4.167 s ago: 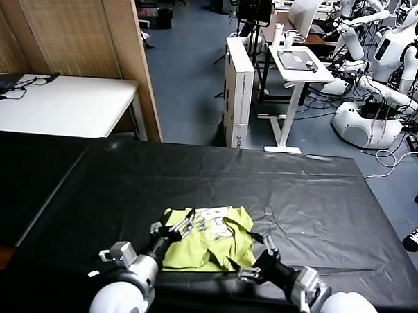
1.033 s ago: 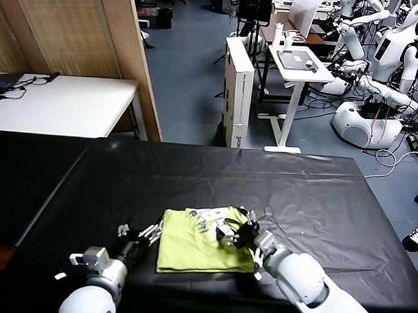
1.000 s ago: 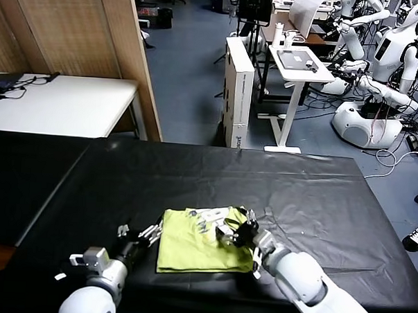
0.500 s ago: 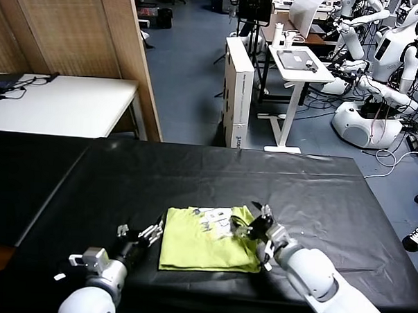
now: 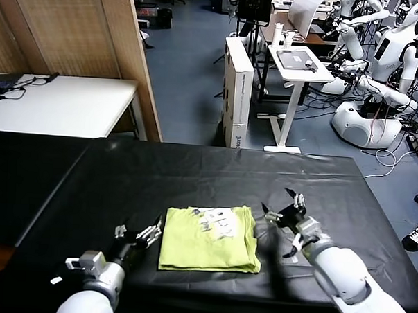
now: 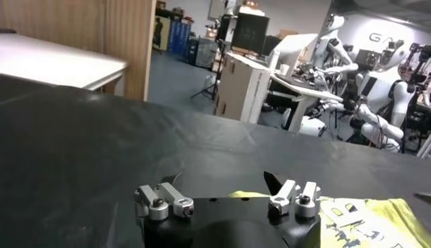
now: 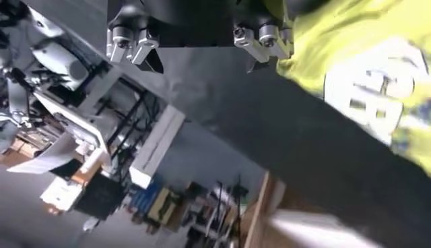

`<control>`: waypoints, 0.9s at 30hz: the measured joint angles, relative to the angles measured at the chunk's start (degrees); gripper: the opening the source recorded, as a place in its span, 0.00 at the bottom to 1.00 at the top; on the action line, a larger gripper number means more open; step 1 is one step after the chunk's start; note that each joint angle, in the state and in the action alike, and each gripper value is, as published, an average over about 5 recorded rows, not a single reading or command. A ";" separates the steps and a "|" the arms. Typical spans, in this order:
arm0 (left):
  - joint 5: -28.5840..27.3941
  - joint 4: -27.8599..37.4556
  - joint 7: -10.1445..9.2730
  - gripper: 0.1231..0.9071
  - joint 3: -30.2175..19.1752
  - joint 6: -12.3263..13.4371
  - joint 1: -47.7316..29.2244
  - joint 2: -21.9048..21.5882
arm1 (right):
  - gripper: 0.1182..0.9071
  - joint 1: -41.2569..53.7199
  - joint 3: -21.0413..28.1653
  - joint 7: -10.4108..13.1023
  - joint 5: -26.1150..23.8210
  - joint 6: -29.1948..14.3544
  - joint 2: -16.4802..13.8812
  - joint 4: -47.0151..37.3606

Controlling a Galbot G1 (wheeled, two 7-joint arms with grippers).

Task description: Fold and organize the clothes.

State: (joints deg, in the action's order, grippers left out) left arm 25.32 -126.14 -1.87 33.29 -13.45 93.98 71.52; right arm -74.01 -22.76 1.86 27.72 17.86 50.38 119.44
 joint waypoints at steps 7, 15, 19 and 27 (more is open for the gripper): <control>-0.36 -2.20 -1.54 1.00 3.73 5.69 8.81 -4.41 | 1.00 -13.17 -8.36 2.23 3.73 -8.10 2.66 5.19; -0.28 -7.05 -4.79 1.00 5.26 1.45 17.41 -4.96 | 1.00 -25.97 -13.67 4.61 -0.23 -7.06 7.06 11.44; -0.36 -8.99 -4.86 1.00 5.86 1.21 20.08 -5.06 | 1.00 -31.27 -13.85 4.95 -2.42 -4.55 8.42 14.41; -0.76 -10.60 -3.62 1.00 6.99 3.05 23.15 -5.02 | 1.00 -38.76 -11.54 6.85 -5.80 -3.62 10.23 17.02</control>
State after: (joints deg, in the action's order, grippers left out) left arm 24.57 -136.73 -5.49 40.27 -10.40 117.12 66.50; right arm -112.77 -34.29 8.71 21.92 14.25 60.61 136.46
